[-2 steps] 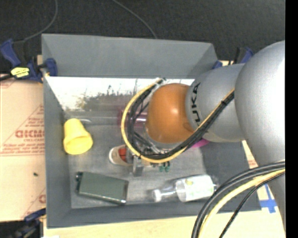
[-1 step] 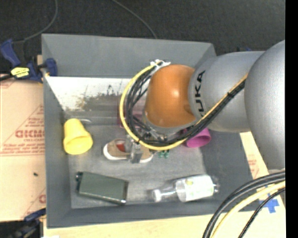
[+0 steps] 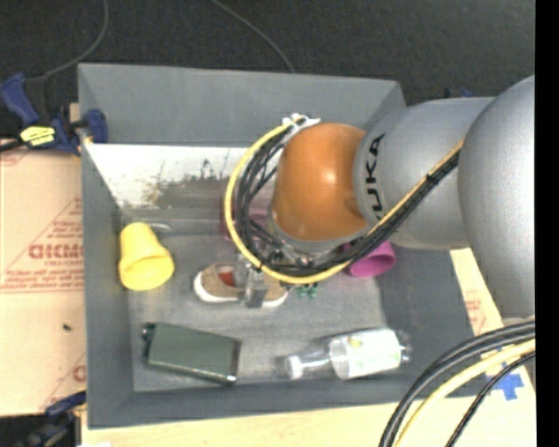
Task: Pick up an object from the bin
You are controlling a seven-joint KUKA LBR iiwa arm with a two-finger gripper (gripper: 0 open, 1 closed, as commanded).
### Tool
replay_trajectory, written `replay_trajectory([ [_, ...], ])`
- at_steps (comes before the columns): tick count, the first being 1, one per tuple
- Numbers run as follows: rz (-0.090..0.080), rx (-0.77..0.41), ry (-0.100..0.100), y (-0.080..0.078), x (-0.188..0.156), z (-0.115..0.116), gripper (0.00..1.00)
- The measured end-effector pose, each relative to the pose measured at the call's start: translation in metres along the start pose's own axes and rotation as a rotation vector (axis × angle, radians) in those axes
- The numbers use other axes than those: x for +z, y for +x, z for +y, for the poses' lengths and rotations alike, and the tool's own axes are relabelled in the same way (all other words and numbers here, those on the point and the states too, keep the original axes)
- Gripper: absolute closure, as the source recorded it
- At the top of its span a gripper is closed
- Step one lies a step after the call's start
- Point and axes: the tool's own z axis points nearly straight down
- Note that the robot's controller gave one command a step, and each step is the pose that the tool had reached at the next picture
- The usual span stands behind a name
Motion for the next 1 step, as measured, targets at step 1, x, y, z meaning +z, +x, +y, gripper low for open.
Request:
replay_trajectory([
  [1, 0.004, -0.257, 0.001, -0.0144, -0.0732, -0.0159, 1.00],
])
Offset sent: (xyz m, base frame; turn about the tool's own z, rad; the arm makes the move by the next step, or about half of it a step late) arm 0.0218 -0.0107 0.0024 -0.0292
